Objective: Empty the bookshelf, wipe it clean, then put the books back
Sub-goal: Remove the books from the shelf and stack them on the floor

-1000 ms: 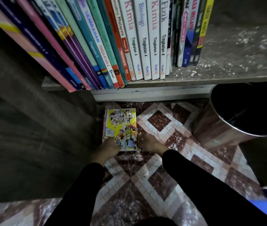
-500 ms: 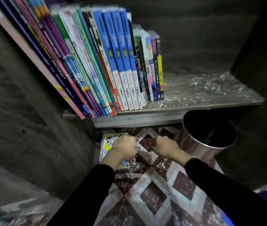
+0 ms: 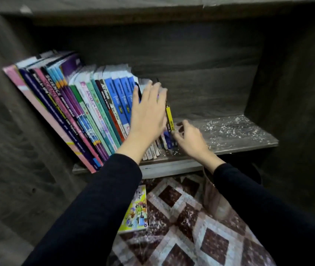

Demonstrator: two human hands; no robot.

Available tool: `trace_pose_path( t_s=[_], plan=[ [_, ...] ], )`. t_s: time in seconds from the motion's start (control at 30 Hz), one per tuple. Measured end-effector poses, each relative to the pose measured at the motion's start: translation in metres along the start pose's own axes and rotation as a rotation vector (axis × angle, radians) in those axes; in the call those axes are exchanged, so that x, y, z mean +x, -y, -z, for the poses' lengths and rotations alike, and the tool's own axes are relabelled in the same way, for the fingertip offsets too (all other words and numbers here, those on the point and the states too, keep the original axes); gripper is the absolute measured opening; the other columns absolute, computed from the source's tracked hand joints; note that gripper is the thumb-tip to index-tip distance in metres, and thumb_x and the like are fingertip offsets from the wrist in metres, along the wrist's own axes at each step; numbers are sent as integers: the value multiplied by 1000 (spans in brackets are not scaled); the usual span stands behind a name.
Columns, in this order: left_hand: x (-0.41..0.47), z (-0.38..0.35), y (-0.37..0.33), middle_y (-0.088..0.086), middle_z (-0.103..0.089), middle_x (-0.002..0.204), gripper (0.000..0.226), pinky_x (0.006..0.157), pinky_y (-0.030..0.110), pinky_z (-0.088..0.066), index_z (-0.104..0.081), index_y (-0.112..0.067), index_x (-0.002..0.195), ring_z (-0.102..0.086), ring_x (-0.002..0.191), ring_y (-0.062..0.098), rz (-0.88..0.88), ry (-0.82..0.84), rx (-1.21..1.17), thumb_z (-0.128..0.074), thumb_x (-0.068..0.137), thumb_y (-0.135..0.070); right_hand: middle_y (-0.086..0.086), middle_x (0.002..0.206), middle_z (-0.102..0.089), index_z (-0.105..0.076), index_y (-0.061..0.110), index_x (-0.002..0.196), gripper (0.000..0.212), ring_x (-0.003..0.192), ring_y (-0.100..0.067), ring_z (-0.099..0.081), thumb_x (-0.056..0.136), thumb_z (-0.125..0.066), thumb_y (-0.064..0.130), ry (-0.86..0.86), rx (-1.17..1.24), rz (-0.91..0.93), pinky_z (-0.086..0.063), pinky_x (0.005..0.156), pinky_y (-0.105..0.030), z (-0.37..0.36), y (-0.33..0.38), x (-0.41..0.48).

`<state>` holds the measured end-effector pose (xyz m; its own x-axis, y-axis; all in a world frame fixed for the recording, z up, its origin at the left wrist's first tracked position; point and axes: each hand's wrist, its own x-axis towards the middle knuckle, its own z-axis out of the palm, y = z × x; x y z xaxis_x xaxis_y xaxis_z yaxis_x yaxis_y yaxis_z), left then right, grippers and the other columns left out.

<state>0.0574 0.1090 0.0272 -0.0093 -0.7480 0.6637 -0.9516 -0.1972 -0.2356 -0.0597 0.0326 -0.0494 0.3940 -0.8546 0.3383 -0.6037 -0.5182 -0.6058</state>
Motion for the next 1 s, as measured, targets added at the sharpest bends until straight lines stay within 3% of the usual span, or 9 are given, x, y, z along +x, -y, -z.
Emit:
trace_pose_path(
  t_s=[0.1,0.3,0.57,0.73,1.0],
  plan=[
    [17,-4,8,10,-21,155,68,115,50,0,-18,-9,148,-10,145,27,23,113,130,-49,93,-34,-17,120,-60,-44,8,128,42,110,-32,-57,96,-52,33,5,55,24,-46,90,-40,-12,1,9],
    [9,-22,17,6,-36,147,66,108,44,19,-22,-9,148,-29,138,23,9,62,205,-51,94,-36,-12,132,-55,-33,14,137,55,114,-28,-57,94,-51,44,49,104,49,-47,93,-44,-21,-3,21],
    [8,-42,18,7,-57,126,75,111,44,10,-47,-8,134,-51,122,24,30,-58,238,-74,74,-43,-11,131,-55,-36,12,137,67,114,-26,-55,89,-54,55,61,87,70,-46,91,-40,-22,-9,32],
    [7,-49,17,6,-58,127,86,113,46,-1,-43,-4,137,-52,121,21,48,-133,304,-73,71,-51,-10,131,-55,-33,16,137,64,110,-32,-58,91,-41,59,78,-126,133,-47,85,-43,-20,-12,37],
    [8,-54,19,10,-57,129,80,111,45,2,-47,-3,134,-52,122,25,42,-144,289,-73,72,-47,-10,129,-56,-32,13,138,59,104,-33,-60,96,-39,54,33,-190,139,-44,75,-39,-22,-19,40]
  ],
)
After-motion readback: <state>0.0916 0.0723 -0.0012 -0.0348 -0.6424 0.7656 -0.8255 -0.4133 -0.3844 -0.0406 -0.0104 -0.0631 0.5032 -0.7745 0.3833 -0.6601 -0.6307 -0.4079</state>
